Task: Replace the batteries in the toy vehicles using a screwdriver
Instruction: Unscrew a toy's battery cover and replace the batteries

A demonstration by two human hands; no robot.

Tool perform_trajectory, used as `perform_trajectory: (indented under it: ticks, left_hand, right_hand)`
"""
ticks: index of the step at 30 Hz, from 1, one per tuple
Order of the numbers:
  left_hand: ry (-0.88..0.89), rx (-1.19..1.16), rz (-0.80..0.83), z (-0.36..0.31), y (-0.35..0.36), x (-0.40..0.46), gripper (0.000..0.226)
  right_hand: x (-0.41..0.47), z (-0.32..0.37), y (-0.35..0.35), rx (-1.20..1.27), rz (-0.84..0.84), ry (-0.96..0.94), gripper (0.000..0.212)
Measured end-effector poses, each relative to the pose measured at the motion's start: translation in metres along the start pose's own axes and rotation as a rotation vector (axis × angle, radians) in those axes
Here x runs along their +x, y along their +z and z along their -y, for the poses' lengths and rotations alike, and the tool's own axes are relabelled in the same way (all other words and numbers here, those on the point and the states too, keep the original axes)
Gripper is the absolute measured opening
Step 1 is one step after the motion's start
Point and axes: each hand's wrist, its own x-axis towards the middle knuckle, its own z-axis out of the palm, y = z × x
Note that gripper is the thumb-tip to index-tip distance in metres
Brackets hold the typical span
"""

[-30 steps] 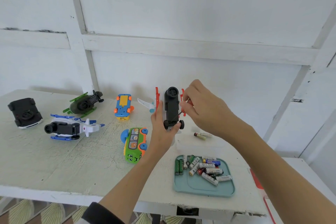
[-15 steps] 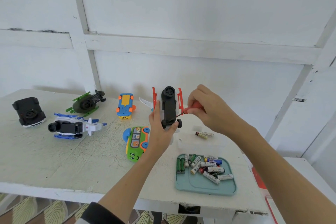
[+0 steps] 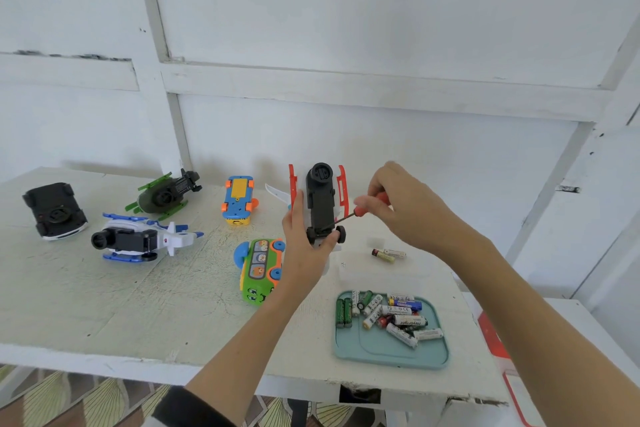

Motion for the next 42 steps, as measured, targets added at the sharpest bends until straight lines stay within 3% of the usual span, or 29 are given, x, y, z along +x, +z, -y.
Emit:
perform_trajectory:
  ticks: [2, 4, 6, 9, 10, 12, 14, 16, 19, 21, 23, 25, 28, 31, 33, 35, 37, 39, 42]
  left_hand:
    - [-0.013, 0.021, -0.011, -0.002, -0.002, -0.001, 0.084]
    - [-0.007, 0.006, -0.011, -0.004, -0.003, -0.001, 0.086]
    - [0.013, -0.006, -0.002, -0.004, -0.003, -0.001, 0.088]
    - [0.025, 0.030, 0.011, -0.005, -0.001, -0.004, 0.088]
    - [0.020, 0.028, 0.012, -0.005, -0.001, -0.005, 0.087]
    - [0.009, 0.028, 0.012, -0.003, -0.002, -0.005, 0.087]
    - [0.013, 0.039, 0.002, -0.004, -0.003, -0.005, 0.086]
    - [0.015, 0.039, 0.003, -0.006, -0.003, -0.006, 0.086]
    - [0.030, 0.052, 0.013, -0.009, -0.002, -0.007, 0.086]
    - [0.034, 0.043, 0.011, -0.009, -0.002, -0.007, 0.086]
    - [0.027, 0.031, 0.012, -0.011, -0.003, -0.007, 0.086]
    - [0.020, 0.037, -0.001, -0.011, -0.003, -0.007, 0.086]
    - [0.014, 0.043, -0.009, -0.010, -0.005, -0.008, 0.086]
    - [-0.004, 0.059, -0.009, -0.009, -0.008, -0.009, 0.085]
    - [-0.009, 0.067, -0.012, -0.009, -0.009, -0.008, 0.084]
    - [-0.003, 0.057, -0.021, -0.012, -0.010, -0.007, 0.084]
    - [-0.003, 0.034, -0.028, -0.015, -0.011, -0.007, 0.083]
    - [0.006, 0.024, -0.027, -0.020, -0.010, -0.006, 0.084]
    - [-0.001, 0.036, -0.018, -0.023, -0.009, -0.007, 0.085]
  right_hand:
    - [-0.005, 0.003, -0.003, 0.201, 0.019, -0.106, 0.009]
    - [-0.009, 0.009, -0.004, 0.277, 0.006, -0.159, 0.012]
    - [-0.006, 0.012, -0.001, 0.187, -0.111, -0.209, 0.007]
    - [-0.001, 0.015, 0.000, -0.137, -0.097, -0.128, 0.035]
    - [-0.001, 0.016, 0.000, -0.142, -0.080, -0.145, 0.031]
    - [-0.004, 0.019, -0.001, 0.032, -0.053, -0.252, 0.002]
    - [-0.004, 0.024, -0.002, 0.095, -0.028, -0.298, 0.015]
    - [-0.003, 0.029, -0.002, -0.005, -0.043, -0.241, 0.007]
    - [0.001, 0.034, -0.006, -0.345, -0.045, -0.080, 0.029]
    - [0.001, 0.033, -0.004, -0.263, -0.058, -0.100, 0.026]
    - [0.000, 0.032, -0.002, 0.055, -0.026, -0.197, 0.005]
    - [0.001, 0.029, -0.003, 0.216, 0.024, -0.214, 0.018]
    - [0.002, 0.028, -0.002, 0.115, -0.018, -0.085, 0.006]
    - [0.004, 0.022, 0.001, -0.274, -0.021, 0.101, 0.039]
    - [0.000, 0.020, 0.001, -0.201, -0.038, 0.057, 0.037]
    - [-0.005, 0.019, -0.003, 0.082, 0.000, -0.073, 0.017]
    - [-0.006, 0.021, -0.008, 0.234, 0.079, -0.135, 0.014]
    - [-0.004, 0.021, -0.008, 0.226, 0.051, -0.134, 0.014]
    - [0.001, 0.020, -0.006, -0.048, -0.012, -0.034, 0.028]
